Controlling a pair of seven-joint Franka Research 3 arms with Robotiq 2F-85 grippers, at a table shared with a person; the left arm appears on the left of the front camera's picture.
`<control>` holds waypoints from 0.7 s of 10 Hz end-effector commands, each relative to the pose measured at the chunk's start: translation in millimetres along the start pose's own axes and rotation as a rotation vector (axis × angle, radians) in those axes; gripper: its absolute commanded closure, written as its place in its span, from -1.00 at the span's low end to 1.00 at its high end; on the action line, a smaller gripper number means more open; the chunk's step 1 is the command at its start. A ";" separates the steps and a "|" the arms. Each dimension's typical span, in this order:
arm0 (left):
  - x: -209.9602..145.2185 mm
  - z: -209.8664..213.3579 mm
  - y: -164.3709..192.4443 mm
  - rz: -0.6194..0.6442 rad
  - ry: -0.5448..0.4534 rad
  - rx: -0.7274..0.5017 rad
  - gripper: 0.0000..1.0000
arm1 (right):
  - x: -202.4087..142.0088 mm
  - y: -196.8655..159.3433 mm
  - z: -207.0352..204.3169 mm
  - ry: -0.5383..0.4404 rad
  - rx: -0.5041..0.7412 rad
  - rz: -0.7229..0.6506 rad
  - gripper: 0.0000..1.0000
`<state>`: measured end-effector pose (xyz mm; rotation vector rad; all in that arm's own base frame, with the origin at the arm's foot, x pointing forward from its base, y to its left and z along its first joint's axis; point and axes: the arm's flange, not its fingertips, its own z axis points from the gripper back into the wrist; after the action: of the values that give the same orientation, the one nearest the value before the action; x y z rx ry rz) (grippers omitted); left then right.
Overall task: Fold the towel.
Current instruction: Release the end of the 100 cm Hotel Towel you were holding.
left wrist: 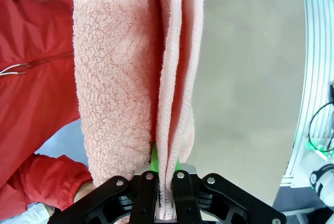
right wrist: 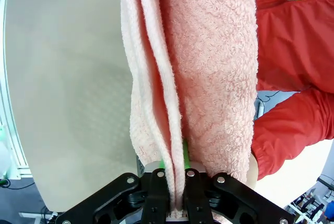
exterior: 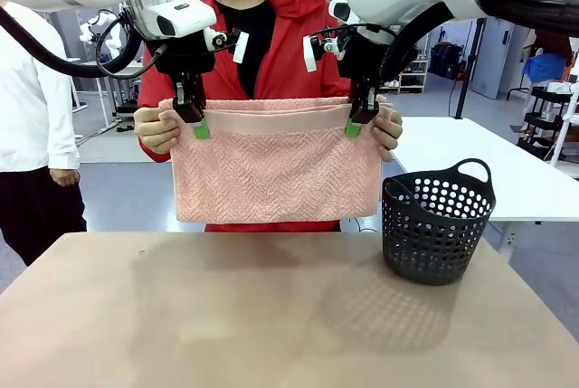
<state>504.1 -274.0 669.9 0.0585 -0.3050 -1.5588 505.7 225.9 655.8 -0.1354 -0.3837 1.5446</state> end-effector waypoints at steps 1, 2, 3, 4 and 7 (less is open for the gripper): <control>-0.5 0.8 0.2 -0.004 0.010 0.007 0.97 | -1.4 -0.6 0.7 0.005 -0.003 0.003 1.00; -0.5 0.8 0.2 -0.004 0.010 0.007 0.97 | 0.0 0.0 0.0 0.000 0.000 0.000 0.91; 0.0 0.0 0.0 0.000 0.000 0.000 0.11 | -0.8 -0.4 2.3 -0.006 -0.002 -0.012 0.26; 1.4 6.1 -0.1 0.013 -0.005 0.011 0.11 | -1.5 0.7 7.8 -0.008 -0.011 -0.029 0.26; 1.7 43.5 -8.5 0.033 -0.055 0.058 -1.00 | -2.5 10.8 48.6 -0.042 -0.065 -0.050 -1.00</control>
<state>495.0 -271.9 698.0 0.0723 -0.3618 -1.5387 490.2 220.4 686.6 -0.1576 -0.4393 1.5223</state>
